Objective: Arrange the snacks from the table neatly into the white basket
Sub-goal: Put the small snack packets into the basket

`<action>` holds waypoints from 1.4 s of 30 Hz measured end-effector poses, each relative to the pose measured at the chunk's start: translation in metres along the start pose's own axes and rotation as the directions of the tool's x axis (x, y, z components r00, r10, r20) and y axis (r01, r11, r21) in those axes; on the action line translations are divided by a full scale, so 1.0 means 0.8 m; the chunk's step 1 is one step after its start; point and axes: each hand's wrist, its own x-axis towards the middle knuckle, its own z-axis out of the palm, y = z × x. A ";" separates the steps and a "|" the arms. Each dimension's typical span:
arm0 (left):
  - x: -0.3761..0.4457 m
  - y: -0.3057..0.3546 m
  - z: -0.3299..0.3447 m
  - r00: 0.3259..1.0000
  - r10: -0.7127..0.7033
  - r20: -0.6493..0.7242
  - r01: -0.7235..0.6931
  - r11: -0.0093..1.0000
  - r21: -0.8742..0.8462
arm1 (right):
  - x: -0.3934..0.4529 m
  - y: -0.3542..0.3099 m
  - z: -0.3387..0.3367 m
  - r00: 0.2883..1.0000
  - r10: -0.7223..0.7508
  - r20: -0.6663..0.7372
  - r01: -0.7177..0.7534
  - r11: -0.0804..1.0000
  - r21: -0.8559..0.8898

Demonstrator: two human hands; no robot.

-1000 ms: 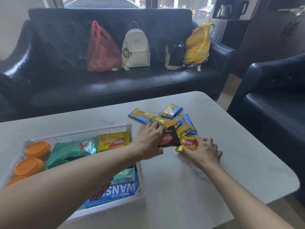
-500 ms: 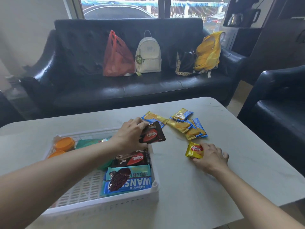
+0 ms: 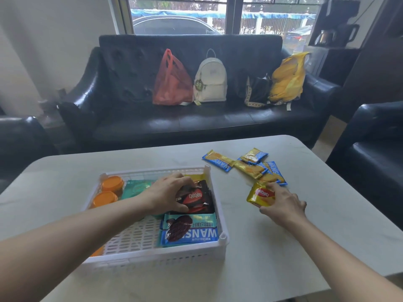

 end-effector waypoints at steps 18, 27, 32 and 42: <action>-0.013 -0.001 0.009 0.999 0.036 -0.008 -0.036 0.999 -0.021 | -0.018 -0.162 -0.030 0.911 -0.412 -0.014 0.411 0.905 0.111; -0.015 0.001 0.007 1.000 -0.011 -0.027 0.008 0.996 -0.086 | -0.023 -0.183 -0.035 0.913 -0.408 0.032 0.398 0.903 0.163; -0.016 -0.005 0.008 0.995 -0.035 -0.094 0.026 0.996 -0.090 | -0.019 -0.199 -0.026 0.901 -0.429 0.063 0.413 0.893 0.182; -0.015 -0.036 0.002 0.950 -0.143 -0.276 0.123 0.988 -0.089 | -0.006 -0.236 0.009 0.867 -0.490 0.087 0.473 0.867 0.158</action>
